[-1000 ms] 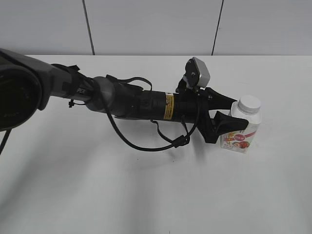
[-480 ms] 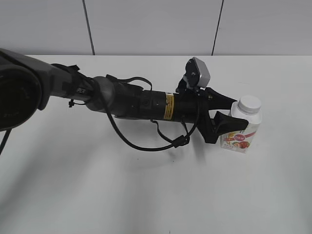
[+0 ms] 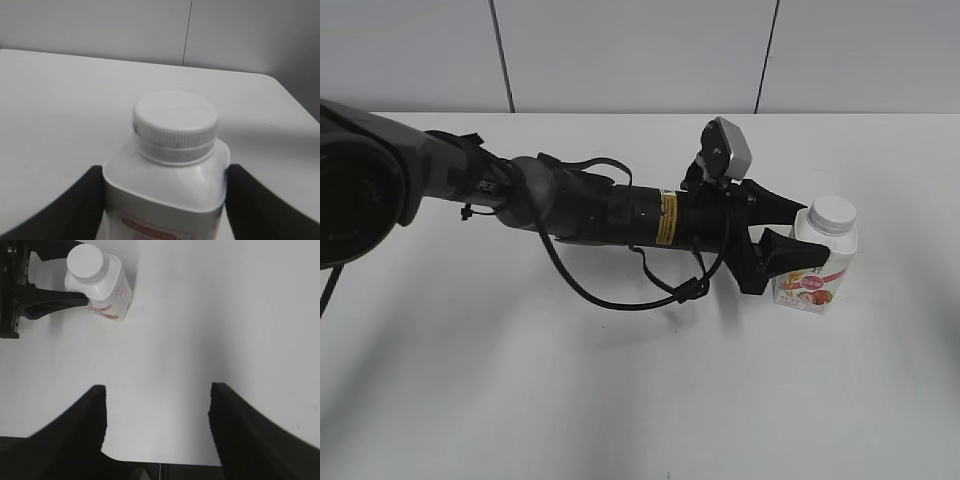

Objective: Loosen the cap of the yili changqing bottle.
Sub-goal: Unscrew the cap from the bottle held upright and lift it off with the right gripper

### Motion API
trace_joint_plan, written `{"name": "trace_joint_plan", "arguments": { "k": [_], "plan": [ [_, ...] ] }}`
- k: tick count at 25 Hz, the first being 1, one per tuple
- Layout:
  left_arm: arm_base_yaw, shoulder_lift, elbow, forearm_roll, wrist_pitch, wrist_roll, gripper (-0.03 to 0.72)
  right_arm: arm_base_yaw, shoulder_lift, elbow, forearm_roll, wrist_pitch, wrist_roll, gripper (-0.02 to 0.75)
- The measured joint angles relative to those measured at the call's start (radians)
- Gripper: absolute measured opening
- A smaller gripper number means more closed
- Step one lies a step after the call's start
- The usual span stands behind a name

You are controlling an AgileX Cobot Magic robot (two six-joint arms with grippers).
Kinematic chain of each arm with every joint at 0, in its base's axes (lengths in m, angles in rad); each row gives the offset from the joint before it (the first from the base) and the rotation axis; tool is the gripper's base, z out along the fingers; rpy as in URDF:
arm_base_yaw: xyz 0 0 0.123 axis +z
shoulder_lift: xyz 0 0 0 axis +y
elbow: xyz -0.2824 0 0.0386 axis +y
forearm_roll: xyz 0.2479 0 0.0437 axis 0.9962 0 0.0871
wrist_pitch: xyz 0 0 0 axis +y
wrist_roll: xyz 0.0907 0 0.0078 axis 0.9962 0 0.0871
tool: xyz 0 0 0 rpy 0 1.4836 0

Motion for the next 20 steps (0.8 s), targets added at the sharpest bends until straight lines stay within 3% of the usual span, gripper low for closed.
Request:
{"name": "trace_joint_plan", "arguments": {
  "k": [6,11,20],
  "plan": [
    [0.0,0.0,0.0,0.0,-0.005,0.001,0.449,0.0,0.282,-0.227,0.001,0.166,-0.014,0.511],
    [0.0,0.0,0.0,0.0,-0.007,0.001,0.449,0.0,0.46,-0.369,0.003,0.187,-0.021,0.495],
    [0.0,0.0,0.0,0.001,-0.008,0.001,0.448,0.055,0.641,-0.456,0.052,0.191,-0.042,0.428]
  ]
}}
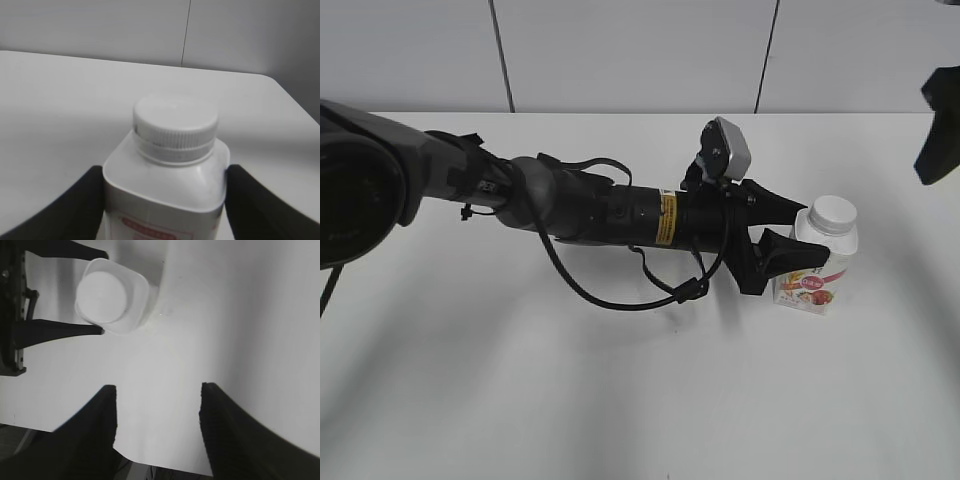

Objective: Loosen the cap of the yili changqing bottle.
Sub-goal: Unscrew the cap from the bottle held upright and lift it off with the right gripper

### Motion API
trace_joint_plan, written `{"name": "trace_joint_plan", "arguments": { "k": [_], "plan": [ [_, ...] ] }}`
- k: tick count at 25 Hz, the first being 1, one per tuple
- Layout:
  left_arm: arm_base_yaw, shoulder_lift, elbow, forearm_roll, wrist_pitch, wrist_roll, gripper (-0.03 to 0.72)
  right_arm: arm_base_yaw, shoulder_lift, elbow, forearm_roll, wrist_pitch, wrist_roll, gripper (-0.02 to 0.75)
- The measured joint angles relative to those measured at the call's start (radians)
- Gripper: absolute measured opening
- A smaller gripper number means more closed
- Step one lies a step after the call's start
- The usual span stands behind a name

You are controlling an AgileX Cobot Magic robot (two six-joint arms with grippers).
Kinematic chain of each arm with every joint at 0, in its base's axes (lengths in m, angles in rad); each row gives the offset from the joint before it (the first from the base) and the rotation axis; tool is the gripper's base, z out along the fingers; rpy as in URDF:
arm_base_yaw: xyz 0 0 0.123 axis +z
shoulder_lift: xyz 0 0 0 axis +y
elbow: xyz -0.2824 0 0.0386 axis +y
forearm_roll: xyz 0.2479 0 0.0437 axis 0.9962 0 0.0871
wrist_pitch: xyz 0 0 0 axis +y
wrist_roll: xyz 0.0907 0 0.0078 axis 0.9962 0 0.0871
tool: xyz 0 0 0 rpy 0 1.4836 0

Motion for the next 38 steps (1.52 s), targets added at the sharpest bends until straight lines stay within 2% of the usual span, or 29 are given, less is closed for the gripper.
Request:
{"name": "trace_joint_plan", "arguments": {
  "k": [10,24,30,38],
  "plan": [
    [0.0,0.0,0.0,0.001,0.0,0.0,0.448,0.153,0.19,-0.156,-0.009,0.005,0.046,0.427],
    [0.0,0.0,0.0,0.002,0.0,0.0,0.448,0.163,0.289,-0.171,-0.011,0.004,0.089,0.43],
    [0.0,0.0,0.0,0.002,0.0,0.0,0.448,0.163,0.336,-0.171,-0.012,-0.005,0.09,0.514],
    [0.0,0.0,0.0,0.003,-0.001,0.0,0.447,0.163,0.351,-0.171,-0.012,-0.042,0.091,0.525]
  ]
}}
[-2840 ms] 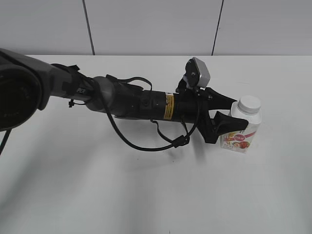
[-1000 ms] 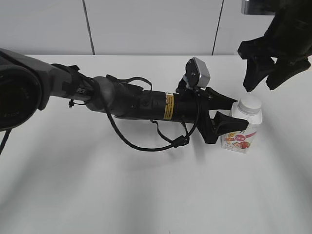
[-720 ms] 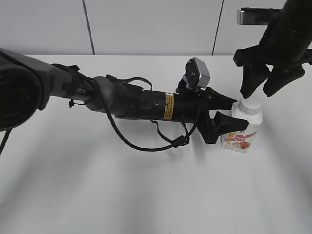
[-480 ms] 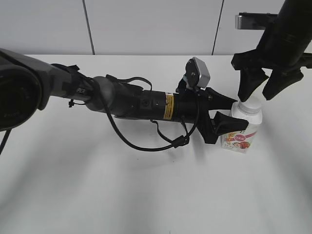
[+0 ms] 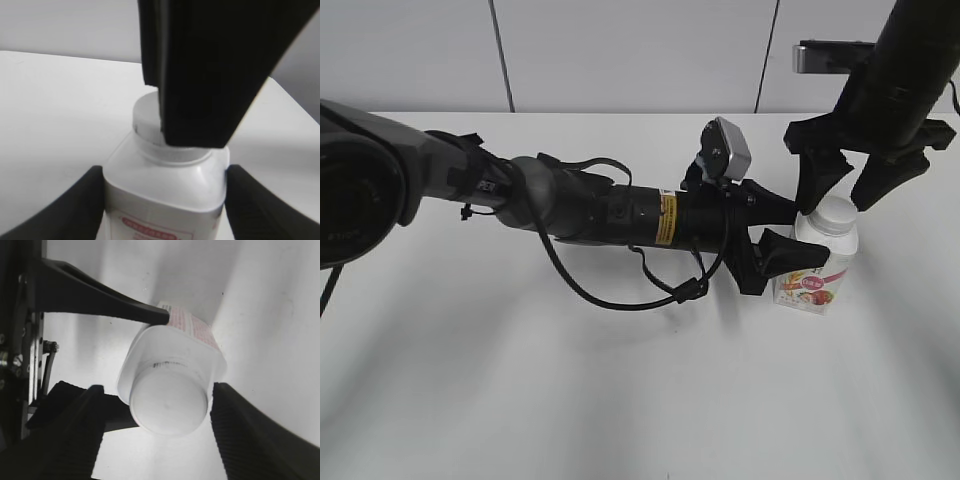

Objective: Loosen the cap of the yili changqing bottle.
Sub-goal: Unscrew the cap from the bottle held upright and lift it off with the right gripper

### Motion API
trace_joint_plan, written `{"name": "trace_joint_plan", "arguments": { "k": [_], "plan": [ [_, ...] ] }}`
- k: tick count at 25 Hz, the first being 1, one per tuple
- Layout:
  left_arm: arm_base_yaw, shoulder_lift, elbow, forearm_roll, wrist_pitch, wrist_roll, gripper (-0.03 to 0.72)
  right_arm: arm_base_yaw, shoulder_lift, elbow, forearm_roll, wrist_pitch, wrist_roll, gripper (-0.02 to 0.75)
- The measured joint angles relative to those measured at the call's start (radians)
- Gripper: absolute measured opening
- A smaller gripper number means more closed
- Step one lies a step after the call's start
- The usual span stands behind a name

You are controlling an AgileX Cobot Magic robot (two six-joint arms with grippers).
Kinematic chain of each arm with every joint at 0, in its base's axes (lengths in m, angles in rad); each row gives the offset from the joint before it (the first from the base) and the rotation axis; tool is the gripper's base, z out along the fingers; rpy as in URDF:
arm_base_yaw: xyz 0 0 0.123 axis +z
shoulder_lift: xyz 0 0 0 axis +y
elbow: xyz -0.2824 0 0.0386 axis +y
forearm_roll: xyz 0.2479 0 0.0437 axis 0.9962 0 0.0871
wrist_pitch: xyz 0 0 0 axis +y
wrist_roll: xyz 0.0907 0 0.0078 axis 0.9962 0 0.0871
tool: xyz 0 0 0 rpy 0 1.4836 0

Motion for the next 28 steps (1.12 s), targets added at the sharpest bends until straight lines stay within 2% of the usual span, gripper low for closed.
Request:
{"name": "trace_joint_plan", "arguments": {
  "k": [7,13,21,23,28],
  "plan": [
    [0.0,0.0,0.0,0.0,0.0,0.0,0.447,0.0,0.016,0.0,-0.002,0.0,0.0,0.491],
    [0.0,0.0,0.0,0.0,0.0,0.0,0.447,0.0,0.019,0.0,-0.028,0.01,0.0,0.391],
    [0.0,0.0,0.0,0.001,0.0,0.0,0.447,0.0,0.022,-0.001,-0.033,0.013,-0.053,0.389],
    [0.0,0.0,0.0,0.001,0.0,0.0,0.447,0.0,0.022,-0.001,-0.033,0.013,-0.19,0.389],
    [0.0,0.0,0.0,0.003,0.0,0.0,0.447,0.0,0.022,-0.001,-0.03,0.01,-0.792,0.388]
  ]
}}
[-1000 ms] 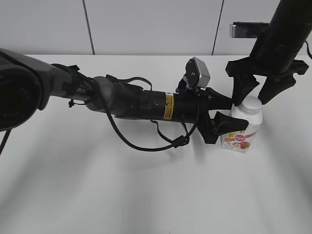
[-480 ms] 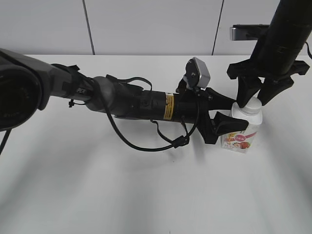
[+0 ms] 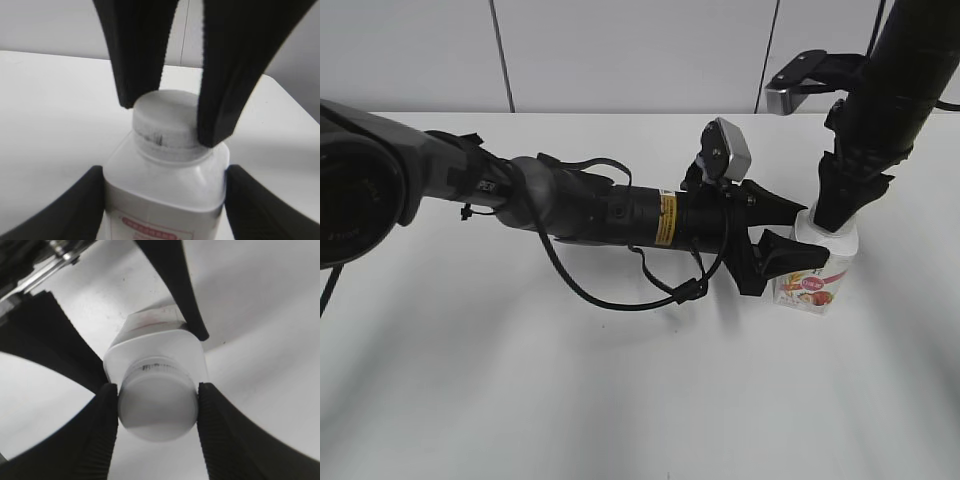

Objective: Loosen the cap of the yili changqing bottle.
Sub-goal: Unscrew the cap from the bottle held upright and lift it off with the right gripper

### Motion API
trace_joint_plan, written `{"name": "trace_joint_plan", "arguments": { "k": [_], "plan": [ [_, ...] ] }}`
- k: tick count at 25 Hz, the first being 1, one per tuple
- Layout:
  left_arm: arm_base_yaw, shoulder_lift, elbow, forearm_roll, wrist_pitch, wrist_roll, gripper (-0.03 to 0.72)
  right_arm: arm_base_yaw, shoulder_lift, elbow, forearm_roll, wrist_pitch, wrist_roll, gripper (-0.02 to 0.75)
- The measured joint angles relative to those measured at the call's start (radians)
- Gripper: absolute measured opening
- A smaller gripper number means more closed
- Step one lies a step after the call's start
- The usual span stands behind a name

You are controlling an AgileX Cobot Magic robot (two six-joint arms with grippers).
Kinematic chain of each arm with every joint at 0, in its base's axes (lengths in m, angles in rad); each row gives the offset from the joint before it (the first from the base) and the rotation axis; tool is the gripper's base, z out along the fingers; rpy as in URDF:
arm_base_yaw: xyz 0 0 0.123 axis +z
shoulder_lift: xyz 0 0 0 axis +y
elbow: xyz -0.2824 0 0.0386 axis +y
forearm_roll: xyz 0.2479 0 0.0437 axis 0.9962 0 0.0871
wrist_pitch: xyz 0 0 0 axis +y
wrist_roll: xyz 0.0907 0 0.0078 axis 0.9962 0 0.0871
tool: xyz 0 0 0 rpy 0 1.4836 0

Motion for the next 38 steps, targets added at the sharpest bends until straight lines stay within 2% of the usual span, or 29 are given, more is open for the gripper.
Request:
{"name": "trace_joint_plan", "arguments": {
  "k": [2,4,11,13,17,21,29,33,38],
  "plan": [
    [0.0,0.0,0.0,0.001,0.0,0.0,0.447,0.0,0.0,0.0,0.001,-0.002,-0.144,0.388],
    [0.0,0.0,0.0,0.001,0.0,0.001,0.445,0.0,0.0,0.0,0.003,-0.006,-0.21,0.388],
    [0.0,0.0,0.0,0.001,-0.001,0.001,0.445,0.0,0.007,-0.022,0.011,0.017,-0.214,0.386],
    [0.0,0.0,0.0,0.001,-0.002,0.0,0.445,0.0,0.012,-0.039,0.013,0.032,-0.171,0.414],
    [0.0,0.0,0.0,0.002,-0.002,0.0,0.445,0.0,0.012,-0.074,0.028,0.032,-0.122,0.537],
    [0.0,0.0,0.0,0.01,-0.003,0.0,0.445,0.0,0.012,-0.104,0.028,0.034,0.014,0.571],
    [0.0,0.0,-0.001,0.017,-0.005,0.0,0.443,0.0,0.012,-0.142,0.023,0.036,0.637,0.577],
    [0.0,0.0,-0.002,0.019,-0.006,0.0,0.442,0.0,0.012,-0.111,0.023,0.036,0.755,0.577],
    [0.0,0.0,-0.003,0.021,-0.006,0.0,0.442,0.0,0.012,-0.011,0.036,0.035,0.801,0.577]
  ]
}}
